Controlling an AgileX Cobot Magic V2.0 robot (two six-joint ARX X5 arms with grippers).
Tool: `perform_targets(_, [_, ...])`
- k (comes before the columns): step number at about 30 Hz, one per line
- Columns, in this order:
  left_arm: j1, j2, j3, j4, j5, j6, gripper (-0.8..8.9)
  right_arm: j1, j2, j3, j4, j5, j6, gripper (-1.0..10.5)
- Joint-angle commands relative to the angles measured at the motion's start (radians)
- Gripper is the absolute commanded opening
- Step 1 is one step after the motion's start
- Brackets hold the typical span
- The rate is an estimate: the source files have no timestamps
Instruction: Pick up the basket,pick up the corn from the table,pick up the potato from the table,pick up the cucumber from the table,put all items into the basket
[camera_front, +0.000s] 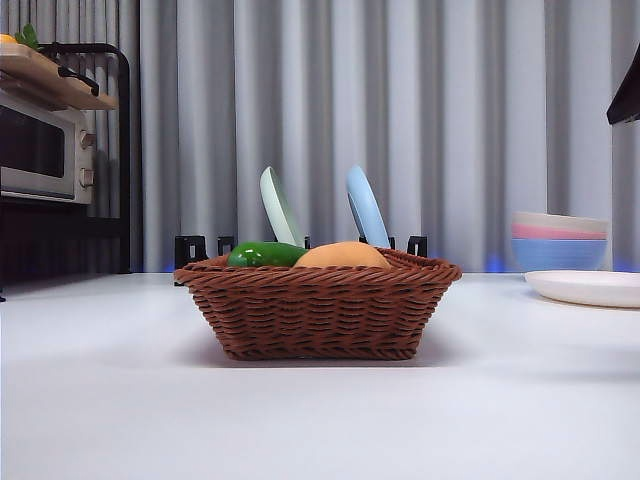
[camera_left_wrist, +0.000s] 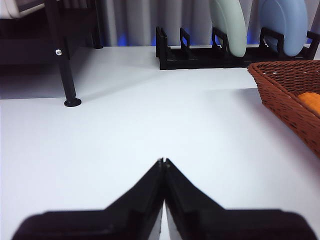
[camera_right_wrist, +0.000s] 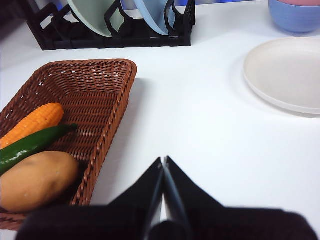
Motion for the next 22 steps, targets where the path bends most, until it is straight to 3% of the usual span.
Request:
perform_targets(1, [0.003,-0.002,-0.016,0.001,0.004,-0.006,-0.03,0.000,-0.003,-0.004,0.004,0.002,0.005,0.0])
perform_targets(5, [0.003,-0.002,-0.016,0.002,0.004,-0.006,-0.03,-0.021,-0.063,-0.005,-0.036,0.036,-0.025,0.0])
perform_targets(8, [0.003,-0.002,-0.016,0.002,0.004,-0.006,-0.03,-0.082,-0.120,-0.014,-0.048,0.013,-0.048,0.0])
perform_targets(15, [0.003,-0.002,-0.016,0.003,0.004,-0.006,-0.03,-0.322,-0.317,-0.136,0.042,-0.245,-0.158,0.0])
perform_targets(22, [0.003,-0.002,-0.016,0.003,0.004,-0.006,-0.03,-0.464,-0.532,-0.357,0.145,-0.346,-0.161,0.0])
